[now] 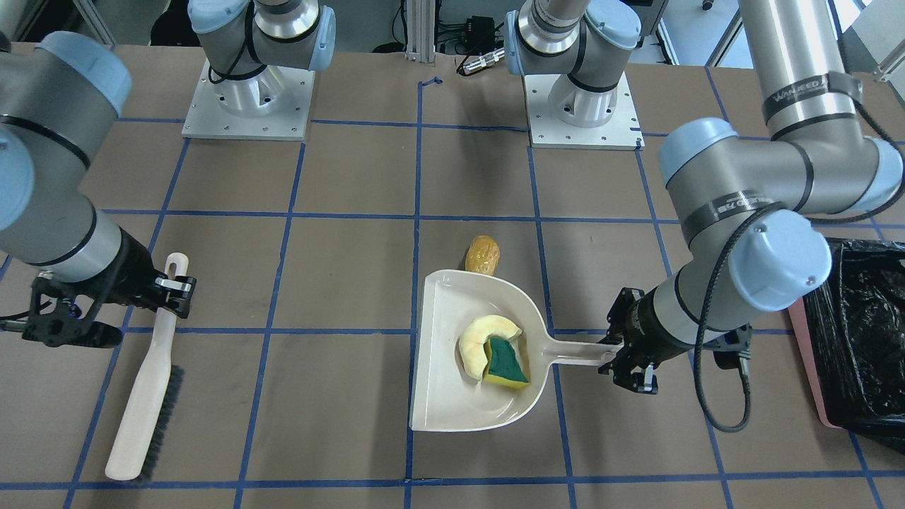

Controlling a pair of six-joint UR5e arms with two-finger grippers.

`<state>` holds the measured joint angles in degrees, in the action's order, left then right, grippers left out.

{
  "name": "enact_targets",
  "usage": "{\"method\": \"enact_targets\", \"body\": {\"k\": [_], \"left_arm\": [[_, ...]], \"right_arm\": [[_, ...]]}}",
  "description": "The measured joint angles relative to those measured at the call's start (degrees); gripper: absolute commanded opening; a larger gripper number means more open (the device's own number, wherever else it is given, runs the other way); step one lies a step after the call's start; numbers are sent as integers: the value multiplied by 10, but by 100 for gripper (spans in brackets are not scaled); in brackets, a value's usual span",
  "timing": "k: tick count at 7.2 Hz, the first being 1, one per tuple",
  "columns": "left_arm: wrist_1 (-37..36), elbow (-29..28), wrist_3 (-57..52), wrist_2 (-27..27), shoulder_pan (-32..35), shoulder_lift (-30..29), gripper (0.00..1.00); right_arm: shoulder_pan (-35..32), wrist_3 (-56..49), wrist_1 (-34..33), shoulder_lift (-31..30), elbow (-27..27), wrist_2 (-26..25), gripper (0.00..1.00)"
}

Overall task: Sweep and dump trash into bin
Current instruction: 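Lift the brush away with the right gripper while the left gripper pulls the dustpan back, then slide the dustpan with the left gripper next to the yellow potato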

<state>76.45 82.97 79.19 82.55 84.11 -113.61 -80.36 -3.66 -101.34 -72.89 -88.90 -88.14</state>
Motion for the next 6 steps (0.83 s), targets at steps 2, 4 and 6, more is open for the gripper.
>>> {"method": "enact_targets", "body": {"k": [2,4,6], "left_arm": [[26,22,-50,1,-40,47,0],[29,77,-117,3,-86,89,0],[16,139,-154,15,-121,122,0]], "right_arm": [[19,-28,-13,17,-25,-21,0],[40,-56,-28,29,-43,-25,0],[71,-103,-33,36,-48,-24,0]]}}
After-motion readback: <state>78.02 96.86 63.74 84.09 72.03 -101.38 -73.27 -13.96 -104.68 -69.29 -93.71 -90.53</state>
